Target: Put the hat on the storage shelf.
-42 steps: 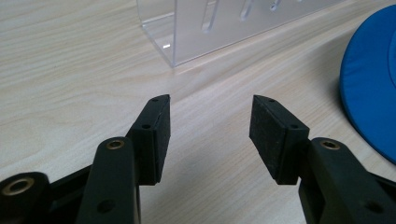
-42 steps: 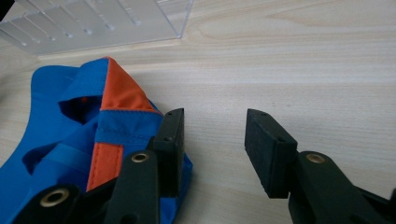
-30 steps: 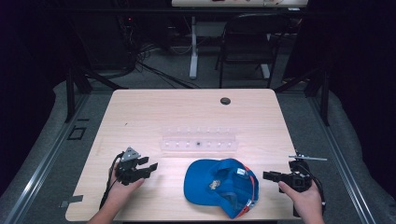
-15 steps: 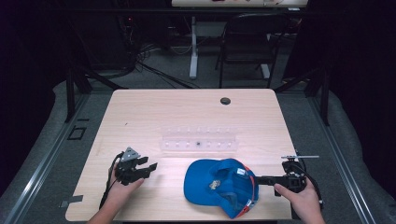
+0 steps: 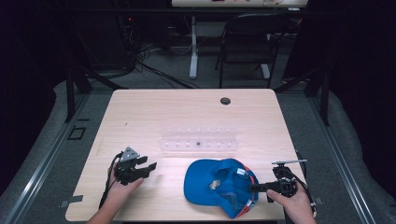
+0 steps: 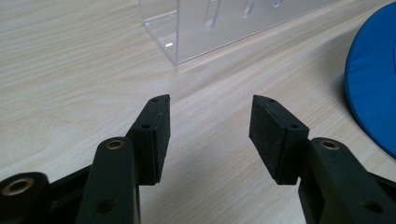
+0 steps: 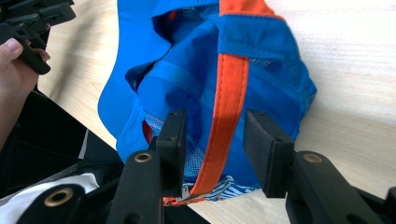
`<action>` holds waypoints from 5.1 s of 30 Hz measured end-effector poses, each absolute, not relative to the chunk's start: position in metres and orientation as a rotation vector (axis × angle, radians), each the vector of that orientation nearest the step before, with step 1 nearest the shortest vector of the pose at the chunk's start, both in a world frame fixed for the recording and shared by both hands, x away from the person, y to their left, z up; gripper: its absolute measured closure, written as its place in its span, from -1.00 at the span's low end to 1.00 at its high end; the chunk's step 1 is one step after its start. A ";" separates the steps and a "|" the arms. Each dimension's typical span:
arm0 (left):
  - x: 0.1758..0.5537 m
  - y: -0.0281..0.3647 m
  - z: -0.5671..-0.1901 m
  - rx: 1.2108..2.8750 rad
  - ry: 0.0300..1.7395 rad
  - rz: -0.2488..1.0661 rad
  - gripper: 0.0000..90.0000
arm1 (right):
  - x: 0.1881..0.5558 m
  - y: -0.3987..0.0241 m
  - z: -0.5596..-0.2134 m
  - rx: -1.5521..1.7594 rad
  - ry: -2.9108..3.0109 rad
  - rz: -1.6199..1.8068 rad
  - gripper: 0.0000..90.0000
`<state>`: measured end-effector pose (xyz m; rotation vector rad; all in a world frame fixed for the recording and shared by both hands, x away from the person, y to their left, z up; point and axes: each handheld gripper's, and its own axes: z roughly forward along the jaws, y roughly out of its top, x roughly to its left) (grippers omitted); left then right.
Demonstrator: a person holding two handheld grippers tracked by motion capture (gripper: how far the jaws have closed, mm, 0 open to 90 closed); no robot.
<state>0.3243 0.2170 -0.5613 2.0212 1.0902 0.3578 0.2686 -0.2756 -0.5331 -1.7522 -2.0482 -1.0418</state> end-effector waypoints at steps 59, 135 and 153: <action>0.325 0.219 -0.561 2.020 1.094 0.375 0.09 | 0.283 -0.273 -0.510 -1.732 -1.998 -0.950 0.73; 0.325 0.219 -0.560 2.024 1.088 0.376 0.09 | 0.323 -0.264 -0.407 -1.868 -2.200 -0.642 0.74; 0.324 0.219 -0.560 2.018 1.091 0.374 0.09 | 0.330 -0.257 -0.366 -1.872 -2.241 -0.645 0.73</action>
